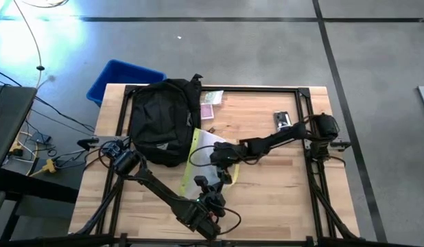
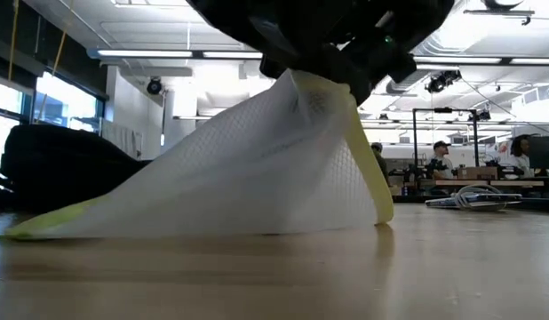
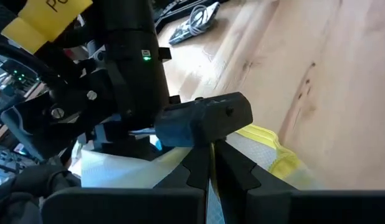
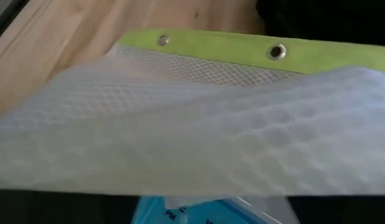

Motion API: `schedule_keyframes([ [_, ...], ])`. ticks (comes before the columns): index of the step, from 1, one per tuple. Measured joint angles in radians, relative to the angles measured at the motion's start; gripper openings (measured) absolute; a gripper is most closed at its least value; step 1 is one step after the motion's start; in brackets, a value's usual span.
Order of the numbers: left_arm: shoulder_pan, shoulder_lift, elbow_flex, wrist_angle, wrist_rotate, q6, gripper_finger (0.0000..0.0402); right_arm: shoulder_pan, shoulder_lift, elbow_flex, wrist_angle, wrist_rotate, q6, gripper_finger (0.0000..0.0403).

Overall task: Unpack backpack
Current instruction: Put the blue charger adapter into the yellow zip bag, then put the white game card into the yellow zip bag

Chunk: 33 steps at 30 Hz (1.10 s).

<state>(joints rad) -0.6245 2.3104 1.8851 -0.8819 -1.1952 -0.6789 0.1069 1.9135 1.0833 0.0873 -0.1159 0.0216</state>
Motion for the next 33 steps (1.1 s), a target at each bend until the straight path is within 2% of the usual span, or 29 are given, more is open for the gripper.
schedule_keyframes([
  [2, 0.005, 0.000, 0.000, 0.003, 0.005, -0.013, 0.0000, -0.003, -0.014, -0.007, -0.003, 0.018, 0.000, 0.0374],
  [4, 0.009, -0.001, 0.000, 0.000, 0.001, -0.033, 0.0000, -0.001, -0.036, -0.007, -0.023, 0.054, -0.009, 0.0390],
  [10, 0.010, -0.004, 0.004, -0.049, 0.006, -0.133, 0.0000, 0.054, -0.127, -0.006, -0.157, 0.141, -0.038, 0.0361],
  [16, 0.012, -0.004, 0.004, -0.084, 0.019, -0.156, 0.0000, 0.164, -0.272, -0.005, -0.427, 0.226, 0.021, 0.0341],
  [18, 0.019, -0.004, 0.004, -0.101, 0.059, -0.158, 0.0000, 0.201, -0.324, -0.014, -0.521, 0.274, 0.055, 0.0336],
  [21, 0.036, -0.004, 0.004, -0.157, 0.176, -0.158, 0.0000, 0.264, -0.431, -0.086, -0.558, 0.265, 0.090, 0.0331],
  [23, 0.048, -0.004, -0.004, -0.190, 0.235, -0.164, 0.0000, 0.305, -0.523, -0.153, -0.525, 0.272, 0.113, 0.0327],
  [24, 0.051, -0.004, -0.012, -0.197, 0.250, -0.167, 0.0000, 0.322, -0.577, -0.193, -0.505, 0.310, 0.130, 0.0326],
  [26, 0.054, -0.004, -0.034, -0.203, 0.265, -0.166, 0.0000, 0.334, -0.678, -0.278, -0.433, 0.454, 0.156, 0.0323],
  [28, 0.056, -0.004, -0.049, -0.207, 0.280, -0.153, 0.0000, 0.297, -0.771, -0.362, -0.349, 0.583, 0.160, 0.0322],
  [30, 0.056, -0.004, -0.056, -0.229, 0.308, -0.141, 0.0000, 0.212, -0.840, -0.454, -0.208, 0.658, 0.127, 0.0322],
  [31, 0.056, -0.004, -0.057, -0.251, 0.318, -0.141, 0.0000, 0.154, -0.859, -0.499, -0.115, 0.652, 0.099, 0.0322],
  [33, 0.056, -0.004, -0.058, -0.288, 0.319, -0.141, 0.0000, 0.009, -0.865, -0.569, 0.071, 0.527, 0.040, 0.0322],
])
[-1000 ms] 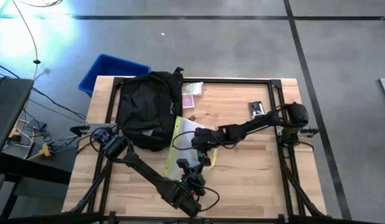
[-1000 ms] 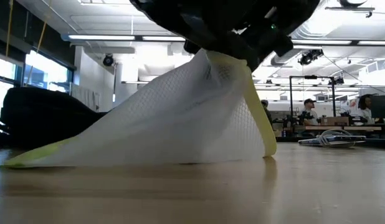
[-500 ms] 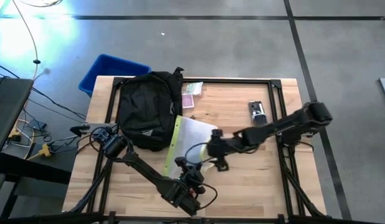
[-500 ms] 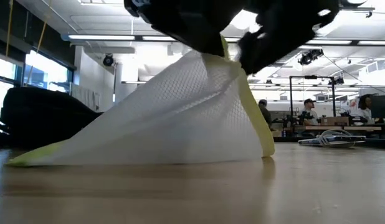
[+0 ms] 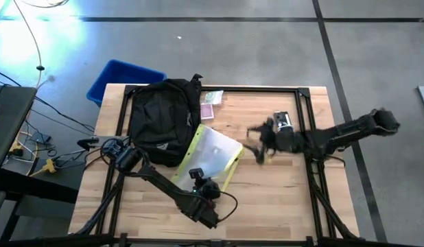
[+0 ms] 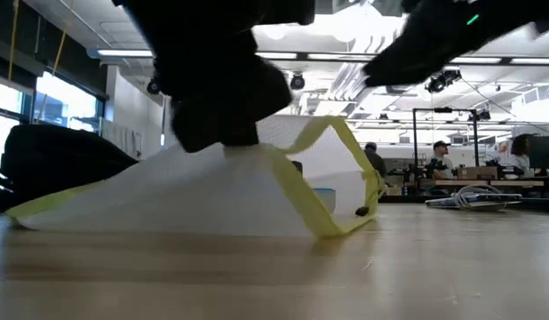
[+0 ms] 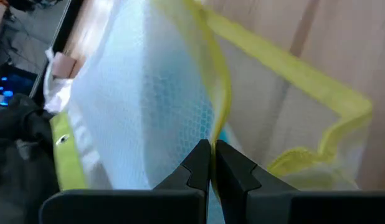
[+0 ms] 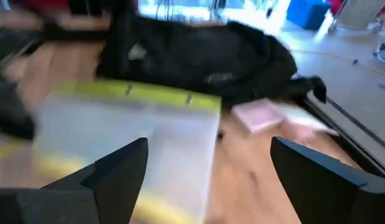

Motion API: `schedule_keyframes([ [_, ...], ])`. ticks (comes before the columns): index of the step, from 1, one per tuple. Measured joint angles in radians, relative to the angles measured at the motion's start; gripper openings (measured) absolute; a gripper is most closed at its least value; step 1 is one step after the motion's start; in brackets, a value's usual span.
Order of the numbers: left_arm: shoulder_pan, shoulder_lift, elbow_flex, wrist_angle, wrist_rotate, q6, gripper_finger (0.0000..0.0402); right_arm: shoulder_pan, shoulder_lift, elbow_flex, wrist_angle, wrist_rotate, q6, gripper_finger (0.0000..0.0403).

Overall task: Unpack backpack
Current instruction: Put the white game card into the yellow zip bag

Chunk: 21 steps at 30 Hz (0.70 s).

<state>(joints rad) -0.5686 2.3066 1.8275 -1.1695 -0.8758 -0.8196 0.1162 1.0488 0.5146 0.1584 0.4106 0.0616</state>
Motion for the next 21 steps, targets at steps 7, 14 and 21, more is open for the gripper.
schedule_keyframes([
  [7, 0.004, -0.032, 0.000, -0.169, -0.024, -0.064, 0.0000, -0.388, 0.150, -0.040, 0.421, -0.569, -0.078, 0.0321],
  [14, 0.005, -0.078, 0.000, -0.194, -0.049, -0.125, 0.0000, -0.443, 0.404, 0.202, 0.253, -0.528, -0.118, 0.0316],
  [21, -0.014, -0.083, 0.001, -0.193, -0.012, -0.161, 0.0000, -0.527, 0.740, 0.578, -0.145, -0.682, -0.175, 0.0313],
])
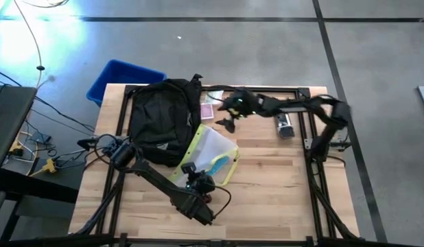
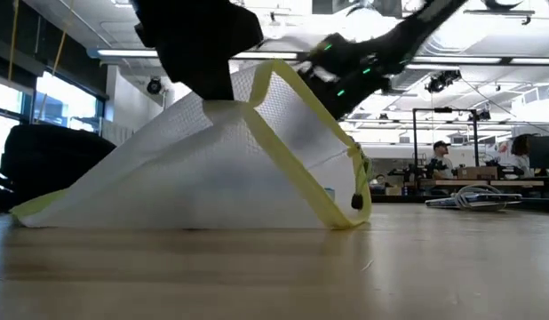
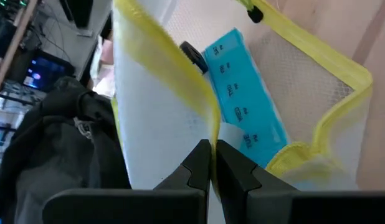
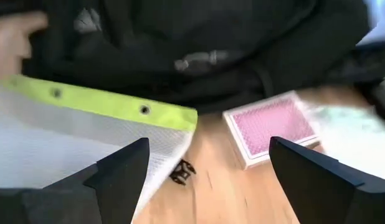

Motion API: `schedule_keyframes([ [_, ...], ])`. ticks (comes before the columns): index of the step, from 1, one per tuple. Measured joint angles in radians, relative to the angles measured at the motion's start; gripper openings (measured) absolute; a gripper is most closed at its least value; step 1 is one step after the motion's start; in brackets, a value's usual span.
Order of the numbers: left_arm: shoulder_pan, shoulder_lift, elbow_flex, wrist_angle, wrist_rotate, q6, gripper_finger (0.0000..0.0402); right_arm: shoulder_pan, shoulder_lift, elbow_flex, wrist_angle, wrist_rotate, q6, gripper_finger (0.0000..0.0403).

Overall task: Unpack backpack
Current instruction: Put the white game card into the yellow zip bag

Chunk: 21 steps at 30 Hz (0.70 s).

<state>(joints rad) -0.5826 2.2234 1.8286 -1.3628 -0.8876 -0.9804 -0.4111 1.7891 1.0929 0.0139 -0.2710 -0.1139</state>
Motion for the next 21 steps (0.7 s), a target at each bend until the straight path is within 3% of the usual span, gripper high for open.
schedule_keyframes([
  [5, -0.025, 0.000, 0.000, -0.003, 0.018, -0.029, 0.0000, -0.018, 0.180, 0.195, -0.132, 0.063, -0.035, 0.0273],
  [10, -0.035, 0.000, 0.000, -0.006, 0.013, -0.059, 0.0000, -0.014, 0.281, 0.310, -0.255, 0.098, -0.049, 0.0178],
  [17, -0.033, 0.001, 0.000, -0.006, 0.010, -0.066, 0.0000, -0.020, 0.337, 0.361, -0.276, 0.142, -0.044, 0.0031],
  [21, -0.030, 0.001, 0.000, -0.002, 0.004, -0.066, 0.0000, -0.025, 0.372, 0.364, -0.267, 0.137, -0.045, 0.0007],
])
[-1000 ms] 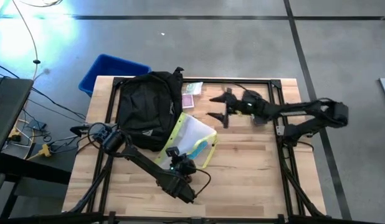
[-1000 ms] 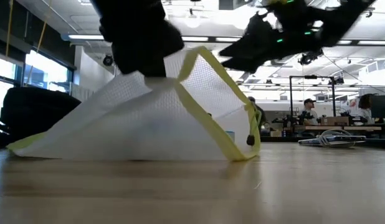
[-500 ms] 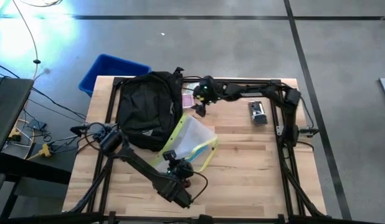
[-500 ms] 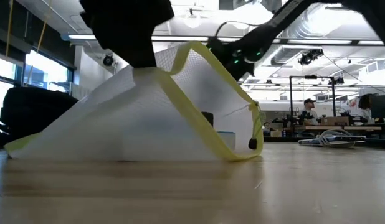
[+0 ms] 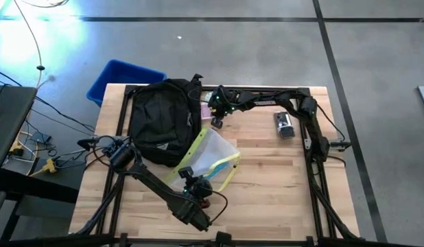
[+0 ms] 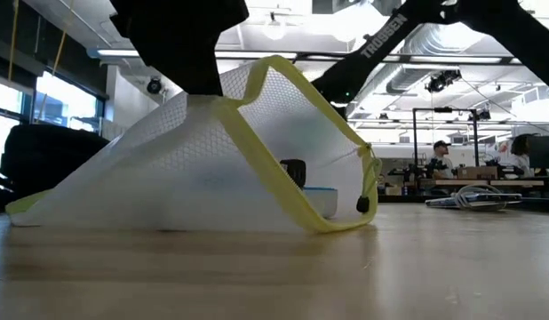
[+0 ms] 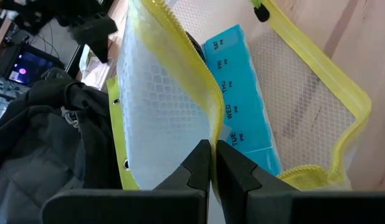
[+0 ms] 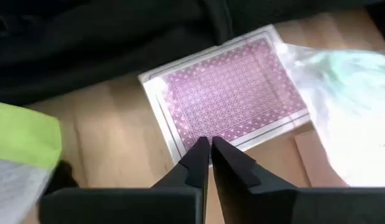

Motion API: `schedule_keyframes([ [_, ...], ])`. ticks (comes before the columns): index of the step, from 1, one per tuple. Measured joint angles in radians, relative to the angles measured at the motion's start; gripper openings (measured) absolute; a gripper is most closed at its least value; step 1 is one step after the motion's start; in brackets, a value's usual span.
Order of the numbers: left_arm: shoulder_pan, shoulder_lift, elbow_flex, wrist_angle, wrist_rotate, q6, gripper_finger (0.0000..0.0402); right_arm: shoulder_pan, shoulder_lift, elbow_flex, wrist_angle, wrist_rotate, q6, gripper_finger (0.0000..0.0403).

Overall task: Unpack backpack
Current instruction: Put the white game card into the yellow zip bag

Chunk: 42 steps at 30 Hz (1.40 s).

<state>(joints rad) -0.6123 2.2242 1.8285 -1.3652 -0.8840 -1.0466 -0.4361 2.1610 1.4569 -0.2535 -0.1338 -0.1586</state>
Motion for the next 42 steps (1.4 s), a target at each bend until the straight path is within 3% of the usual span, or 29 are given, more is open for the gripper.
schedule_keyframes([
  [7, 0.014, 0.000, 0.000, 0.001, 0.002, 0.000, 0.0000, 0.006, 0.010, 0.004, -0.102, 0.049, -0.034, 0.0001],
  [15, 0.016, 0.000, 0.000, 0.000, 0.000, 0.001, 0.0000, 0.011, -0.116, -0.048, -0.453, 0.055, -0.063, 0.0000],
  [21, 0.016, 0.000, 0.000, 0.003, -0.018, 0.000, 0.0000, 0.081, -0.334, -0.303, -0.510, 0.058, 0.014, 0.0000],
  [25, 0.005, 0.001, 0.000, 0.004, -0.039, 0.001, 0.0000, 0.171, -0.522, -0.487, -0.475, 0.127, 0.102, 0.0000],
  [30, -0.001, 0.001, 0.000, 0.040, -0.112, -0.044, 0.0000, 0.244, -0.725, -0.577, -0.460, 0.239, 0.230, 0.0000],
  [34, -0.004, 0.001, 0.000, 0.091, -0.127, -0.026, 0.0000, 0.264, -0.821, -0.596, -0.429, 0.230, 0.347, 0.0003],
  [38, -0.007, 0.001, 0.000, 0.116, -0.140, -0.049, 0.0000, 0.278, -0.830, -0.597, -0.472, 0.203, 0.445, 0.0042],
  [42, -0.018, 0.001, 0.000, 0.160, -0.150, -0.044, 0.0000, 0.293, -0.796, -0.598, -0.560, 0.184, 0.502, 0.0123],
])
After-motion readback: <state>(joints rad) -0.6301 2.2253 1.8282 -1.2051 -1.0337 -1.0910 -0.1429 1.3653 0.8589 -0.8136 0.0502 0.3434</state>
